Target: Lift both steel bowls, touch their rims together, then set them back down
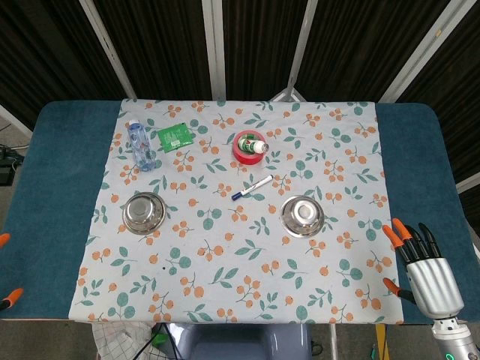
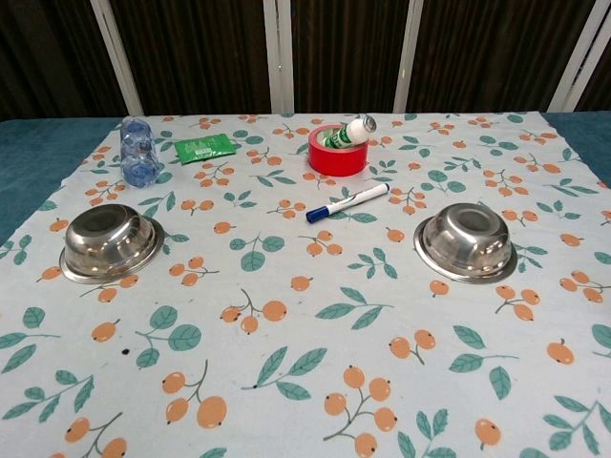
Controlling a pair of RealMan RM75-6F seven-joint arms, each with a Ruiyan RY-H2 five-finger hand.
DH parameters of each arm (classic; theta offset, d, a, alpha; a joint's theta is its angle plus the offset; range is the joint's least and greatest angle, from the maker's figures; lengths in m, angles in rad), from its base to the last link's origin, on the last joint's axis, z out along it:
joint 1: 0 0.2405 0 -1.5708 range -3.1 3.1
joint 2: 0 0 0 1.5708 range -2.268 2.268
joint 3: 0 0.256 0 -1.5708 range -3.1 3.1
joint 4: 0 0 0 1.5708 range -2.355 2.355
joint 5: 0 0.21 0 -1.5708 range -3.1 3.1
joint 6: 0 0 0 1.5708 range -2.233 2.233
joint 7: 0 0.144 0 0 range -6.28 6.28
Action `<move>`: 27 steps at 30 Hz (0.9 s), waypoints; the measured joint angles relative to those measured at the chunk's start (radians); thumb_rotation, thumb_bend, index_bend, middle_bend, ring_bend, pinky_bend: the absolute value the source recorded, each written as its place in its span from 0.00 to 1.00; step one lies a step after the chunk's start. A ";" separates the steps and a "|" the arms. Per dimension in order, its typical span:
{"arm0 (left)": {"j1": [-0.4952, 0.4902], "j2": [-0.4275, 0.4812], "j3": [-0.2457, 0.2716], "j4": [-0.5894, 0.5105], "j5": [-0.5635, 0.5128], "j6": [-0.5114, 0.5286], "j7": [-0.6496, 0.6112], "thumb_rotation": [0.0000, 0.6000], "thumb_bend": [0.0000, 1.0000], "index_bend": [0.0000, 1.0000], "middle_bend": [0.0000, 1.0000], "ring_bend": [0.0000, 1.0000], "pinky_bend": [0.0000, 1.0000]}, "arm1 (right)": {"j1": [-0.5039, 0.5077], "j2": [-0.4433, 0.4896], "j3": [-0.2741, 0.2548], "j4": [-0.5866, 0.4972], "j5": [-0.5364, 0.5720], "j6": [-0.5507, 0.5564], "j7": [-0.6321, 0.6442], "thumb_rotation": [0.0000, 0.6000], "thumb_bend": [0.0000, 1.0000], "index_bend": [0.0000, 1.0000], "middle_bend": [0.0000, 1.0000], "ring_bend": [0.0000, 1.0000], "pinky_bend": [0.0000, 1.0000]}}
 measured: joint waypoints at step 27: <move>-0.025 0.009 0.001 0.031 0.013 -0.034 -0.106 1.00 0.00 0.17 0.00 0.00 0.00 | 0.019 0.001 -0.024 -0.052 0.005 -0.058 0.094 1.00 0.00 0.14 0.06 0.11 0.00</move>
